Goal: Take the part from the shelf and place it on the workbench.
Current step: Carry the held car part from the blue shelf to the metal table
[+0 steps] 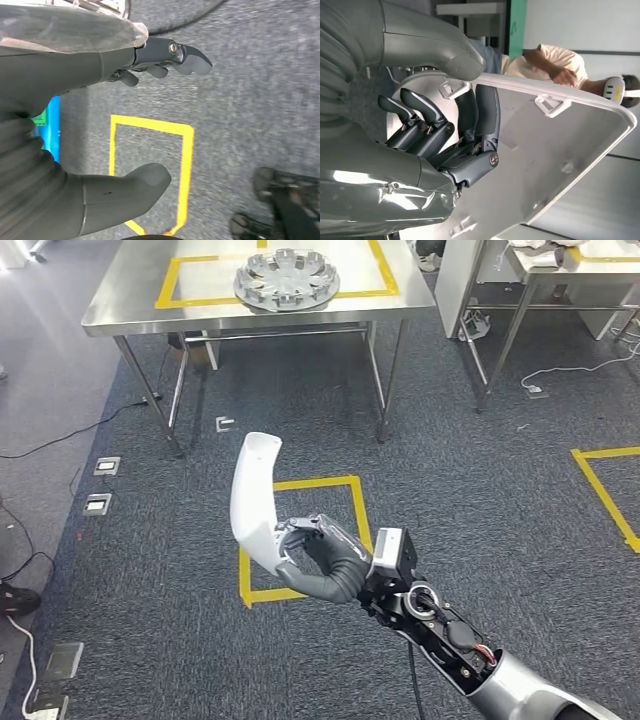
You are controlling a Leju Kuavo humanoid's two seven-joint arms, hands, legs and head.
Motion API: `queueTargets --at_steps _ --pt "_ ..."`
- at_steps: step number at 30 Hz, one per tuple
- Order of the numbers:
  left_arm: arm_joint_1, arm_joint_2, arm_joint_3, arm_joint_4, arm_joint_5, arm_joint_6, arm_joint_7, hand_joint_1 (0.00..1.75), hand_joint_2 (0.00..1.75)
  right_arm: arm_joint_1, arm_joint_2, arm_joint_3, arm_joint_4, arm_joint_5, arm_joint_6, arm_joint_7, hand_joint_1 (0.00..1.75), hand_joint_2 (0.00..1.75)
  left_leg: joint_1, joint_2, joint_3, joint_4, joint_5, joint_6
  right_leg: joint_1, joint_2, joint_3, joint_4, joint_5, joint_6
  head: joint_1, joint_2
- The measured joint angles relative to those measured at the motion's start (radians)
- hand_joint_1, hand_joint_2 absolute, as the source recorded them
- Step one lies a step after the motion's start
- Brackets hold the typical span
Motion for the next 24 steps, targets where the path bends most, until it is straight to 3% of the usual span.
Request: queueTargets --at_steps 1,2,5,7,9,11,12,13,15,16,17,19,21,23,24 --pt "0.001 0.001 0.000 0.000 0.000 0.000 0.000 0.00 1.75 -0.001 0.000 0.000 0.001 0.004 -0.006 0.000 1.75 1.75 -0.003 -0.001 0.006 -0.032 0.039 0.006 0.001 0.002 0.006 0.001 -0.013 0.004 -0.001 0.000" --pt "0.002 0.002 0.000 0.000 0.001 0.000 0.000 0.00 1.75 -0.001 0.001 0.000 0.002 0.008 -0.012 -0.001 1.75 1.75 -0.005 -0.002 0.009 -0.046 0.056 0.012 0.002 0.004 0.013 0.006 -0.021 0.009 -0.001 0.000" --pt "-0.001 0.001 0.000 0.000 0.004 0.000 0.000 0.00 1.75 -0.002 0.002 -0.002 0.002 0.015 -0.021 -0.003 1.75 1.75 -0.002 -0.001 0.039 -0.054 0.047 0.029 0.001 0.002 0.012 0.048 -0.029 0.022 0.002 0.000" --pt "-0.004 0.000 0.000 0.000 0.005 0.000 0.000 0.00 1.75 -0.004 0.003 -0.004 0.002 0.017 -0.023 -0.004 1.75 1.75 0.001 0.000 0.063 -0.059 0.034 0.038 -0.002 -0.004 -0.043 0.147 -0.050 0.033 0.007 0.000" --pt "-0.005 0.001 0.000 0.000 0.006 0.002 0.000 0.00 1.75 -0.005 0.003 -0.005 0.002 0.017 -0.024 -0.005 1.75 1.75 0.002 -0.001 0.083 -0.060 0.016 0.042 -0.010 -0.007 -0.128 0.270 -0.102 0.045 0.016 0.000" --pt "-0.004 0.001 0.000 0.000 0.009 0.003 0.000 0.00 1.75 -0.004 0.003 -0.005 0.004 0.017 -0.025 -0.004 1.75 1.75 0.003 -0.002 0.108 -0.060 -0.005 0.040 -0.017 -0.009 -0.182 0.306 -0.138 0.053 0.023 0.000" --pt "-0.004 0.000 0.000 0.000 0.010 0.003 0.000 0.00 1.75 -0.004 0.003 -0.005 0.006 0.018 -0.026 -0.002 1.75 1.75 0.004 -0.001 0.124 -0.060 -0.018 0.037 -0.019 -0.011 -0.188 0.277 -0.125 0.054 0.026 0.000" --pt "-0.003 -0.001 0.000 0.000 0.011 0.003 0.000 0.00 1.75 -0.005 0.003 -0.005 0.006 0.019 -0.027 -0.001 1.75 1.75 0.006 0.000 0.141 -0.060 -0.031 0.034 -0.020 -0.018 -0.182 0.222 -0.085 0.054 0.030 0.000" --pt "-0.002 -0.001 0.000 0.000 0.012 0.001 0.000 0.00 1.75 -0.008 0.003 -0.005 0.008 0.021 -0.032 0.003 1.75 1.75 0.006 0.004 0.168 -0.062 -0.055 0.025 -0.017 -0.045 -0.171 0.096 0.038 0.047 0.038 0.000" --pt "-0.002 -0.002 0.000 0.000 0.012 0.000 0.000 0.00 1.75 -0.009 0.003 -0.004 0.008 0.021 -0.035 0.004 1.75 1.75 0.005 0.007 0.175 -0.064 -0.064 0.020 -0.014 -0.054 -0.167 0.056 0.081 0.040 0.039 0.000" --pt "-0.003 -0.001 0.000 0.000 0.012 -0.001 0.000 0.00 1.75 -0.010 0.003 -0.003 0.008 0.022 -0.037 0.006 1.75 1.75 0.003 0.011 0.180 -0.067 -0.068 0.013 -0.012 -0.057 -0.167 0.035 0.102 0.033 0.038 0.000" --pt "-0.005 0.001 0.000 0.000 0.013 -0.003 0.000 0.00 1.75 -0.012 0.004 -0.001 0.007 0.022 -0.040 0.007 1.75 1.75 0.001 0.018 0.189 -0.070 -0.070 0.003 -0.012 -0.040 -0.151 0.026 0.098 0.019 0.035 0.000" --pt "-0.005 0.002 0.000 0.000 0.015 -0.003 0.000 0.00 1.75 -0.015 0.005 -0.001 0.007 0.022 -0.042 0.008 1.75 1.75 0.003 0.018 0.164 -0.009 -0.063 -0.002 -0.015 -0.026 -0.125 0.012 0.095 0.008 0.027 0.000" --pt "-0.005 0.002 0.001 0.000 0.017 -0.004 0.000 0.00 1.75 -0.019 0.008 -0.001 0.007 0.021 -0.044 0.008 1.75 1.75 0.005 0.015 0.077 0.128 -0.080 -0.006 -0.015 -0.016 -0.101 0.001 0.085 0.000 0.017 0.000" --pt "-0.005 0.002 0.001 0.000 0.018 -0.004 0.000 0.00 1.75 -0.020 0.009 0.000 0.008 0.021 -0.045 0.009 1.75 1.75 0.005 0.014 0.026 0.192 -0.108 -0.008 -0.015 -0.010 -0.090 -0.002 0.077 -0.002 0.014 0.000"
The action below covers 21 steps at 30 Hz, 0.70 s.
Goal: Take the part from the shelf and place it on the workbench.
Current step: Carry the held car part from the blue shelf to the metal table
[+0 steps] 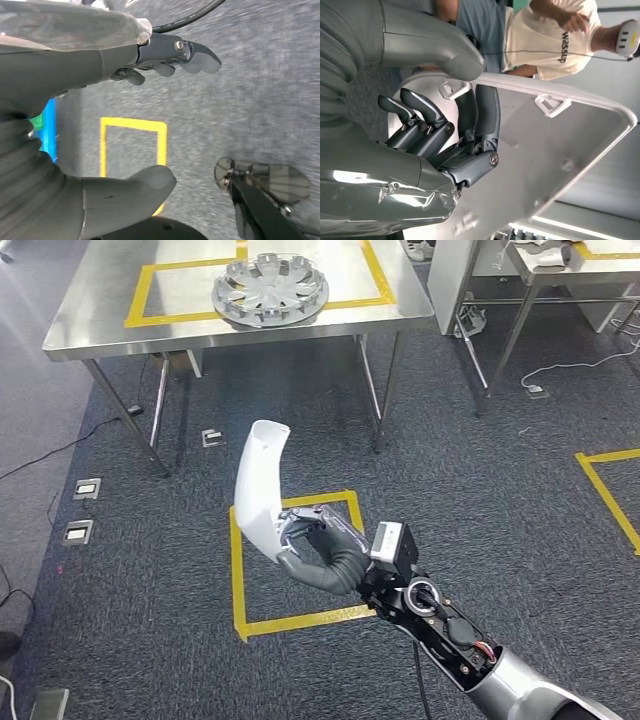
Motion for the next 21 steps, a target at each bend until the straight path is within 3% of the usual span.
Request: queueTargets --at_steps 2,3,4,7,8,11,13,14,16,17,18,19,20,21 --pt "0.001 0.000 0.000 0.000 0.001 0.000 0.000 0.00 1.75 -0.001 0.002 0.002 0.001 0.000 0.000 0.001 1.75 1.75 0.000 -0.001 -0.071 0.054 -0.054 -0.004 0.000 0.015 0.026 -0.002 -0.020 -0.001 -0.004 0.000" --pt "0.002 0.000 0.000 0.000 0.002 0.000 0.001 0.00 1.75 -0.001 0.003 0.003 0.001 0.000 0.000 0.001 1.75 1.75 0.000 -0.001 -0.083 0.034 -0.055 -0.004 0.001 0.023 0.042 -0.002 -0.032 0.000 -0.005 0.000" --pt "0.002 0.000 0.000 0.000 0.002 0.000 0.001 0.00 1.75 -0.001 0.004 0.004 0.001 0.000 0.000 0.001 1.75 1.75 0.000 -0.004 -0.080 -0.017 -0.025 -0.002 0.001 0.031 0.058 -0.002 -0.044 0.001 -0.008 0.000" --pt "0.006 0.005 0.001 0.000 0.003 0.000 0.001 0.00 1.75 -0.002 0.006 0.006 0.003 0.000 -0.002 0.001 1.75 1.75 -0.006 -0.022 -0.055 -0.203 0.135 0.012 0.003 0.049 0.088 0.001 -0.082 0.008 -0.018 0.000" --pt "0.006 0.007 0.002 0.001 0.003 0.001 0.001 0.00 1.75 -0.002 0.008 0.007 0.004 0.000 -0.002 0.001 1.75 1.75 -0.009 -0.026 -0.051 -0.233 0.162 0.018 0.004 0.054 0.095 0.002 -0.091 0.013 -0.020 0.000" --pt "0.001 0.006 0.004 0.001 0.005 0.001 0.002 0.00 1.75 -0.003 0.011 0.009 0.005 0.000 -0.002 0.001 1.75 1.75 -0.007 -0.023 -0.024 -0.253 0.179 0.033 0.007 0.053 0.119 0.013 -0.109 0.028 -0.017 0.000" --pt "0.001 0.006 0.005 0.000 0.004 0.001 0.002 0.00 1.75 -0.008 0.012 0.010 0.006 0.000 -0.003 0.000 1.75 1.75 -0.004 -0.019 0.004 -0.254 0.176 0.041 0.008 0.027 0.090 0.088 -0.126 0.038 -0.009 0.000" --pt "0.001 0.007 0.005 0.001 0.004 0.001 0.002 0.00 1.75 -0.009 0.012 0.010 0.006 0.000 -0.004 0.000 1.75 1.75 -0.004 -0.018 0.015 -0.254 0.168 0.043 0.007 0.013 0.052 0.156 -0.142 0.042 -0.005 0.000" --pt "0.000 0.008 0.005 0.001 0.002 0.001 0.002 0.00 1.75 -0.009 0.012 0.011 0.007 0.001 -0.005 0.000 1.75 1.75 -0.004 -0.017 0.036 -0.254 0.147 0.045 0.006 0.001 -0.038 0.282 -0.202 0.048 0.003 0.000" --pt "0.000 0.008 0.005 0.001 0.000 0.000 0.002 0.00 1.75 -0.008 0.012 0.011 0.008 0.002 -0.005 0.000 1.75 1.75 -0.004 -0.017 0.049 -0.254 0.136 0.046 0.006 0.000 -0.068 0.308 -0.227 0.048 0.007 0.000" --pt "0.001 0.008 0.005 0.000 0.000 0.000 0.002 0.00 1.75 -0.007 0.012 0.011 0.009 0.005 -0.006 0.000 1.75 1.75 -0.004 -0.017 0.064 -0.254 0.124 0.046 0.006 0.000 -0.083 0.300 -0.235 0.047 0.012 0.000" --pt "0.002 0.008 0.005 0.000 -0.001 0.000 0.002 0.00 1.75 -0.006 0.012 0.011 0.010 0.008 -0.006 0.000 1.75 1.75 -0.005 -0.017 0.081 -0.254 0.112 0.045 0.007 0.000 -0.084 0.259 -0.214 0.044 0.016 0.000" --pt "0.003 0.007 0.005 0.000 -0.001 0.000 0.002 0.00 1.75 -0.006 0.012 0.011 0.010 0.011 -0.006 0.000 1.75 1.75 -0.005 -0.018 0.096 -0.255 0.100 0.044 0.010 -0.001 -0.076 0.195 -0.161 0.038 0.020 0.000" --pt "0.003 0.006 0.005 0.000 -0.001 0.000 0.002 0.00 1.75 -0.006 0.012 0.011 0.010 0.013 -0.006 0.000 1.75 1.75 -0.005 -0.018 0.109 -0.254 0.088 0.042 0.013 -0.003 -0.069 0.123 -0.089 0.031 0.022 0.000"
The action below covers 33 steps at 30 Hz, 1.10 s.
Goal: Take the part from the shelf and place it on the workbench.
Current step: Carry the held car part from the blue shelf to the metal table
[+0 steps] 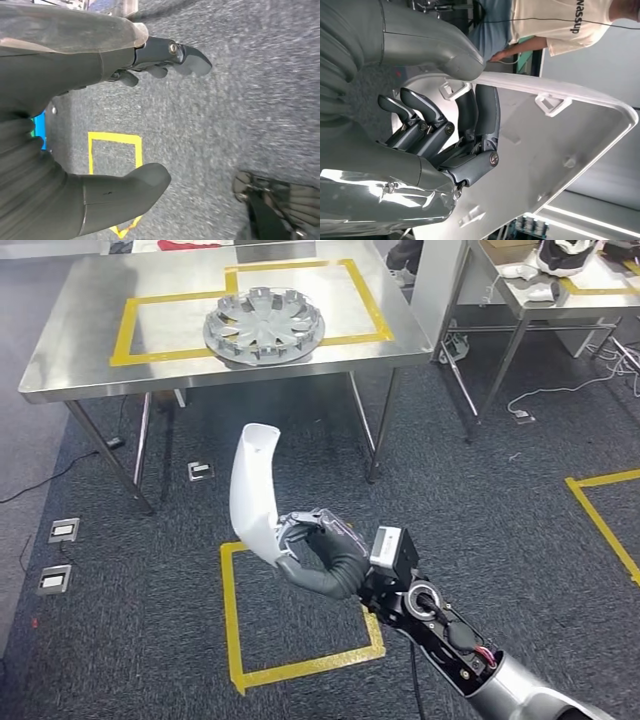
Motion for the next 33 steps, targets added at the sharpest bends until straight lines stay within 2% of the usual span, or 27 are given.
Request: queueTargets --at_steps 1,2,3,5,6,7,8,10,11,12,13,14,15,17,18,20,21,23,25,26,27,28,29,31,32,33 --pt "0.000 -0.002 0.000 0.000 0.000 0.000 0.000 0.00 1.75 0.000 0.000 0.000 0.000 0.000 0.000 0.000 1.75 1.75 -0.001 -0.001 0.009 -0.002 -0.009 -0.003 0.004 -0.002 0.005 -0.057 0.058 -0.006 0.001 0.000" --pt "-0.001 -0.003 0.000 0.000 0.000 0.000 0.000 0.00 1.75 0.000 0.000 0.000 0.000 0.000 -0.001 0.000 1.75 1.75 -0.001 -0.002 0.013 -0.007 -0.016 -0.008 0.008 -0.003 0.009 -0.094 0.102 -0.012 0.001 0.000" --pt "-0.002 -0.003 0.000 0.000 0.000 0.000 0.000 0.00 1.75 0.000 0.000 0.000 0.000 0.001 -0.001 0.000 1.75 1.75 -0.003 -0.003 0.018 -0.009 -0.019 -0.013 0.009 -0.003 0.012 -0.113 0.120 -0.018 0.000 0.000" --pt "-0.003 -0.003 0.000 0.000 0.000 0.000 0.000 0.00 1.75 -0.001 0.001 0.000 -0.002 0.001 -0.002 0.000 1.75 1.75 -0.005 -0.001 0.028 -0.010 -0.021 -0.023 0.006 0.000 0.037 -0.126 0.119 -0.028 -0.001 0.000" --pt "-0.003 -0.003 0.000 0.000 0.000 0.000 0.000 0.00 1.75 -0.001 0.002 0.000 -0.002 0.001 -0.002 0.000 1.75 1.75 -0.005 0.000 0.021 0.015 -0.019 -0.026 0.003 0.001 0.051 -0.135 0.118 -0.032 -0.004 0.000" --pt "-0.004 -0.003 0.000 0.000 0.000 0.000 0.000 0.00 1.75 -0.002 0.003 0.000 -0.002 0.001 -0.002 0.000 1.75 1.75 -0.004 0.001 -0.003 0.059 -0.021 -0.029 0.001 0.003 0.065 -0.142 0.115 -0.036 -0.008 0.000" --pt "-0.004 -0.003 0.000 0.000 0.000 0.000 0.000 0.00 1.75 -0.003 0.004 0.000 -0.002 0.001 -0.002 0.000 1.75 1.75 -0.003 0.002 -0.045 0.126 -0.030 -0.031 0.000 0.003 0.076 -0.146 0.110 -0.039 -0.012 0.000" --pt "-0.003 -0.003 0.000 0.000 0.000 0.000 0.000 0.00 1.75 -0.004 0.005 0.001 -0.002 0.001 -0.002 0.000 1.75 1.75 -0.001 0.003 -0.141 0.256 -0.078 -0.038 0.000 0.003 0.097 -0.149 0.092 -0.042 -0.019 0.000" --pt "-0.002 -0.003 0.000 0.000 0.000 0.000 0.001 0.00 1.75 -0.003 0.005 0.001 -0.002 0.001 -0.002 0.000 1.75 1.75 0.000 0.003 -0.177 0.287 -0.105 -0.041 0.000 0.004 0.110 -0.149 0.080 -0.042 -0.021 0.000" --pt "-0.001 -0.003 0.000 0.000 0.000 0.000 0.001 0.00 1.75 -0.002 0.005 0.002 -0.001 0.002 -0.002 0.001 1.75 1.75 0.001 0.003 -0.195 0.285 -0.116 -0.043 0.001 0.006 0.125 -0.149 0.068 -0.042 -0.023 0.000" --pt "0.000 -0.003 0.000 0.000 0.001 0.000 0.001 0.00 1.75 -0.002 0.005 0.002 -0.001 0.003 -0.002 0.001 1.75 1.75 0.003 0.003 -0.198 0.250 -0.103 -0.044 0.001 0.008 0.141 -0.149 0.056 -0.041 -0.026 0.000" --pt "0.000 -0.003 0.000 0.000 0.001 0.000 0.001 0.00 1.75 -0.001 0.005 0.002 -0.001 0.004 -0.002 0.001 1.75 1.75 0.004 0.003 -0.188 0.190 -0.063 -0.043 0.000 0.010 0.158 -0.149 0.043 -0.039 -0.029 0.000" --pt "0.002 -0.002 0.000 0.000 0.002 0.001 0.002 0.00 1.75 -0.001 0.005 0.002 -0.001 0.005 -0.002 0.001 1.75 1.75 0.004 0.003 -0.173 0.118 -0.003 -0.040 0.001 0.010 0.172 -0.148 0.029 -0.036 -0.033 0.000" --pt "0.003 0.000 0.001 0.000 0.005 0.001 0.003 0.00 1.75 -0.001 0.006 0.003 0.000 0.005 -0.001 0.002 1.75 1.75 0.001 0.003 -0.151 0.025 0.075 -0.032 0.005 0.015 0.190 -0.143 -0.001 -0.028 -0.039 0.000" --pt "0.004 0.001 0.001 0.000 0.006 0.001 0.003 0.00 1.75 -0.001 0.006 0.003 0.000 0.005 -0.001 0.003 1.75 1.75 0.001 0.002 -0.144 0.008 0.094 -0.027 0.007 0.016 0.197 -0.137 -0.011 -0.023 -0.040 0.000" --pt "0.004 0.001 0.002 0.000 0.007 0.001 0.004 0.00 1.75 -0.003 0.007 0.005 0.000 0.010 0.000 0.004 1.75 1.75 0.002 0.002 -0.125 0.005 0.097 -0.017 0.007 0.017 0.207 -0.114 -0.023 -0.015 -0.036 0.000" --pt "0.003 0.001 0.003 0.000 0.007 0.001 0.005 0.00 1.75 -0.004 0.008 0.007 -0.001 0.014 0.001 0.004 1.75 1.75 0.004 0.002 -0.114 0.003 0.097 -0.012 0.006 0.015 0.202 -0.085 -0.023 -0.011 -0.034 0.000" --pt "0.000 0.002 0.006 0.000 0.005 0.001 0.005 0.00 1.75 -0.007 0.008 0.010 -0.001 0.021 0.002 0.005 1.75 1.75 0.004 0.003 -0.093 0.002 0.084 -0.002 0.002 0.008 0.150 0.015 -0.045 -0.001 -0.030 0.000" --pt "-0.002 0.004 0.008 0.000 0.002 0.001 0.005 0.00 1.75 -0.006 0.008 0.012 -0.001 0.023 0.002 0.006 1.75 1.75 0.003 0.002 -0.076 0.002 0.066 0.002 -0.002 0.005 0.064 0.140 -0.103 0.008 -0.022 0.000" --pt "-0.002 0.005 0.008 0.000 0.000 0.001 0.005 0.00 1.75 -0.003 0.008 0.014 -0.001 0.024 0.002 0.006 1.75 1.75 0.004 -0.001 -0.066 0.002 0.056 0.002 -0.004 0.005 0.028 0.178 -0.132 0.011 -0.018 0.000" --pt "-0.001 0.006 0.009 0.000 -0.002 0.001 0.005 0.00 1.75 -0.001 0.008 0.015 -0.001 0.025 0.002 0.007 1.75 1.75 0.004 -0.004 -0.052 0.002 0.045 0.002 -0.007 0.005 0.003 0.188 -0.148 0.013 -0.014 0.000" --pt "0.000 0.006 0.009 0.000 -0.003 0.001 0.004 0.00 1.75 0.000 0.008 0.015 -0.001 0.027 0.001 0.008 1.75 1.75 0.004 -0.007 -0.037 0.003 0.033 0.000 -0.009 0.005 -0.007 0.166 -0.141 0.013 -0.010 0.000" --pt "0.001 0.005 0.009 0.000 -0.005 0.000 0.004 0.00 1.75 0.001 0.008 0.016 -0.001 0.030 0.001 0.008 1.75 1.75 0.005 -0.009 -0.020 0.002 0.021 -0.001 -0.010 0.005 -0.007 0.119 -0.106 0.012 -0.007 0.000" --pt "0.002 0.005 0.009 0.000 -0.009 -0.002 0.004 0.00 1.75 0.002 0.007 0.016 -0.002 0.034 0.000 0.008 1.75 1.75 0.004 -0.013 0.006 0.003 -0.002 -0.007 -0.008 0.003 -0.001 -0.010 0.025 0.006 0.000 0.000" --pt "0.001 0.005 0.009 0.000 -0.011 -0.003 0.004 0.00 1.75 0.004 0.007 0.016 -0.002 0.035 -0.002 0.008 1.75 1.75 0.003 -0.016 0.013 0.004 -0.012 -0.013 -0.007 0.003 0.002 -0.056 0.078 0.001 0.001 0.000" --pt "0.000 0.005 0.009 0.000 -0.011 -0.005 0.004 0.00 1.75 0.006 0.007 0.016 -0.004 0.035 -0.002 0.009 1.75 1.75 0.002 -0.019 0.019 0.005 -0.018 -0.019 -0.005 0.003 0.003 -0.085 0.111 -0.005 0.001 0.000"
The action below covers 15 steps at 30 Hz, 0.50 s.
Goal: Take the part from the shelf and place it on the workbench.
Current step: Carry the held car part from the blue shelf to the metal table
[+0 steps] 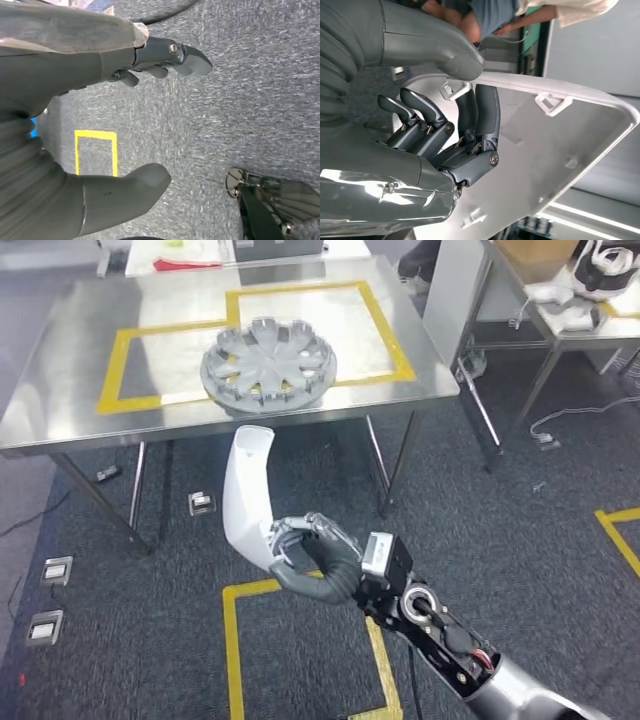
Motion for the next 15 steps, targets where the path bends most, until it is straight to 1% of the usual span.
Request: queueTargets --at_steps 1,2,3,4,5,6,7,8,9,10,11,13,14,15 --pt "-0.001 0.000 0.000 0.000 0.000 -0.001 0.000 0.00 1.75 0.002 0.000 0.000 -0.002 0.001 -0.001 0.000 1.75 1.75 -0.002 -0.002 0.006 0.001 -0.004 -0.006 0.001 0.000 0.003 -0.010 0.006 -0.006 -0.001 0.000" --pt "-0.002 0.001 0.000 0.000 0.000 -0.001 0.000 0.00 1.75 0.003 0.000 0.000 -0.005 0.002 -0.002 0.001 1.75 1.75 -0.003 -0.002 0.011 -0.001 -0.008 -0.011 0.000 0.001 0.012 -0.011 0.004 -0.011 -0.002 0.000" --pt "-0.002 0.001 0.000 0.000 0.000 -0.001 0.000 0.00 1.75 0.003 0.000 -0.001 -0.007 0.003 -0.003 0.001 1.75 1.75 -0.002 0.001 0.011 0.010 -0.010 -0.015 -0.001 0.002 0.021 -0.016 0.002 -0.017 -0.005 0.000" --pt "-0.003 0.002 0.000 0.000 0.001 0.000 0.000 0.00 1.75 0.002 0.001 -0.001 -0.008 0.004 -0.004 0.001 1.75 1.75 -0.001 0.005 -0.002 0.039 -0.013 -0.018 -0.002 0.002 0.032 -0.019 -0.002 -0.021 -0.009 0.000" --pt "-0.004 0.002 0.000 0.000 0.001 0.000 0.000 0.00 1.75 0.001 0.001 -0.001 -0.010 0.005 -0.004 0.000 1.75 1.75 0.000 0.010 -0.030 0.089 -0.021 -0.021 -0.003 0.003 0.043 -0.022 -0.006 -0.026 -0.015 0.000" --pt "-0.005 0.002 0.000 0.000 0.002 0.000 0.000 0.00 1.75 0.001 0.001 -0.001 -0.010 0.005 -0.005 0.001 1.75 1.75 0.002 0.015 -0.072 0.157 -0.037 -0.024 -0.002 0.002 0.053 -0.024 -0.013 -0.029 -0.021 0.000" --pt "-0.005 0.002 0.001 0.000 0.002 0.000 0.000 0.00 1.75 0.001 0.001 0.000 -0.010 0.005 -0.005 0.001 1.75 1.75 0.002 0.018 -0.120 0.224 -0.061 -0.027 -0.001 0.002 0.062 -0.024 -0.022 -0.032 -0.024 0.000" --pt "-0.005 0.002 0.001 0.000 0.002 0.000 0.000 0.00 1.75 0.001 0.001 0.000 -0.010 0.005 -0.005 0.001 1.75 1.75 0.002 0.019 -0.163 0.272 -0.087 -0.029 0.000 0.002 0.072 -0.024 -0.032 -0.034 -0.026 0.000" --pt "-0.004 0.002 0.001 0.000 0.002 0.000 0.000 0.00 1.75 0.002 0.001 0.000 -0.010 0.005 -0.005 0.002 1.75 1.75 0.002 0.020 -0.193 0.293 -0.103 -0.030 0.002 0.004 0.084 -0.025 -0.042 -0.035 -0.028 0.000" --pt "-0.003 0.002 0.001 0.000 0.003 0.000 0.001 0.00 1.75 0.003 0.001 0.000 -0.010 0.005 -0.005 0.002 1.75 1.75 0.002 0.020 -0.205 0.278 -0.098 -0.029 0.003 0.005 0.098 -0.025 -0.054 -0.035 -0.029 0.000" --pt "-0.002 0.002 0.001 0.000 0.003 0.000 0.001 0.00 1.75 0.003 0.001 0.000 -0.010 0.005 -0.005 0.002 1.75 1.75 0.001 0.020 -0.203 0.232 -0.068 -0.025 0.004 0.007 0.115 -0.025 -0.065 -0.034 -0.032 0.000" --pt "0.001 0.005 0.001 0.000 0.004 0.000 0.001 0.00 1.75 0.003 0.001 0.000 -0.010 0.006 -0.005 0.002 1.75 1.75 -0.005 0.020 -0.177 0.099 0.037 -0.012 0.008 0.008 0.139 -0.025 -0.089 -0.032 -0.037 0.000" --pt "0.001 0.006 0.001 0.000 0.004 0.000 0.001 0.00 1.75 0.002 0.001 0.000 -0.010 0.006 -0.005 0.003 1.75 1.75 -0.008 0.020 -0.166 0.051 0.076 -0.005 0.010 0.009 0.147 -0.025 -0.101 -0.029 -0.038 0.000" --pt "0.001 0.007 0.001 0.000 0.004 0.001 0.001 0.00 1.75 0.002 0.001 0.000 -0.010 0.006 -0.005 0.003 1.75 1.75 -0.011 0.019 -0.160 0.021 0.101 0.001 0.012 0.010 0.152 -0.025 -0.111 -0.025 -0.039 0.000"
